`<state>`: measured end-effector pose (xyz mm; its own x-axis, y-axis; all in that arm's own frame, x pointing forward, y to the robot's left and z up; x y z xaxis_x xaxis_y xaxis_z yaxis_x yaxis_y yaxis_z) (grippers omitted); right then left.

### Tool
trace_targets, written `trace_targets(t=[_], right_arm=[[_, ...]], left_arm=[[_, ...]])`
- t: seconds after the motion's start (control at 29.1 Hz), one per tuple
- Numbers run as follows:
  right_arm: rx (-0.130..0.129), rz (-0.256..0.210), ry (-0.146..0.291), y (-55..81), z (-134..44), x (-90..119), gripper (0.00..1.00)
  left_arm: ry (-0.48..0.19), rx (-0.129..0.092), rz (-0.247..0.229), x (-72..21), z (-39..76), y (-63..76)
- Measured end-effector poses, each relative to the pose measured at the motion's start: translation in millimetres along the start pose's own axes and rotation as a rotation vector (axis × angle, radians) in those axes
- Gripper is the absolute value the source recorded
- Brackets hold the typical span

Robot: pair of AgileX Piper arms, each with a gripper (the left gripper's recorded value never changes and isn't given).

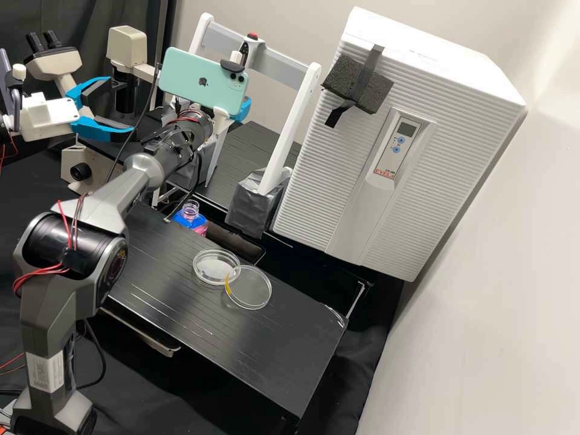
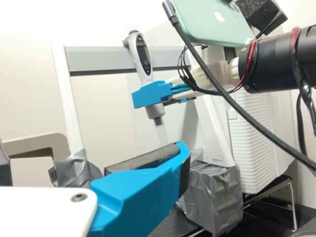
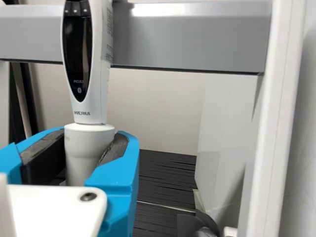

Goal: Use the pipette

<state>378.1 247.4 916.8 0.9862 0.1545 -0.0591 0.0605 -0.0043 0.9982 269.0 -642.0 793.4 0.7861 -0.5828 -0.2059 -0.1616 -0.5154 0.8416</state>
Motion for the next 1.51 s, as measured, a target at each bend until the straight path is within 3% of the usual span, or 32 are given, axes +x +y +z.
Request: trace_targets(t=[0.34,0.38,0.62,1.03,1.2,1.34,1.44,1.51], right_arm=[[0.005,0.008,-0.015,-1.2,3.0,2.2,1.00],[0.005,0.008,-0.015,-1.2,3.0,2.2,0.00],[0.036,0.009,-0.010,-1.1,2.6,2.2,0.00],[0.027,0.015,-0.013,2.1,-0.3,2.1,0.00],[0.045,0.012,-0.012,5.2,-4.0,4.2,0.00],[0.049,0.013,-0.005,7.9,-7.3,4.0,0.00],[0.036,0.013,-0.005,7.9,-7.3,4.0,0.00],[0.045,0.011,-0.008,7.8,-7.0,4.0,0.00]], left_arm=[[0.000,0.000,0.000,0.0,0.0,0.0],[0.000,0.000,0.000,0.0,0.0,0.0],[0.000,0.000,-0.002,0.2,-0.1,-0.5],[-0.007,-0.004,-0.002,0.4,2.5,-0.8],[-0.010,-0.005,-0.004,0.2,3.6,-1.5],[-0.014,-0.008,-0.015,0.8,4.6,-5.2],[-0.013,-0.010,-0.019,0.6,4.9,-6.1],[-0.018,-0.011,-0.019,0.7,6.3,-6.3]])
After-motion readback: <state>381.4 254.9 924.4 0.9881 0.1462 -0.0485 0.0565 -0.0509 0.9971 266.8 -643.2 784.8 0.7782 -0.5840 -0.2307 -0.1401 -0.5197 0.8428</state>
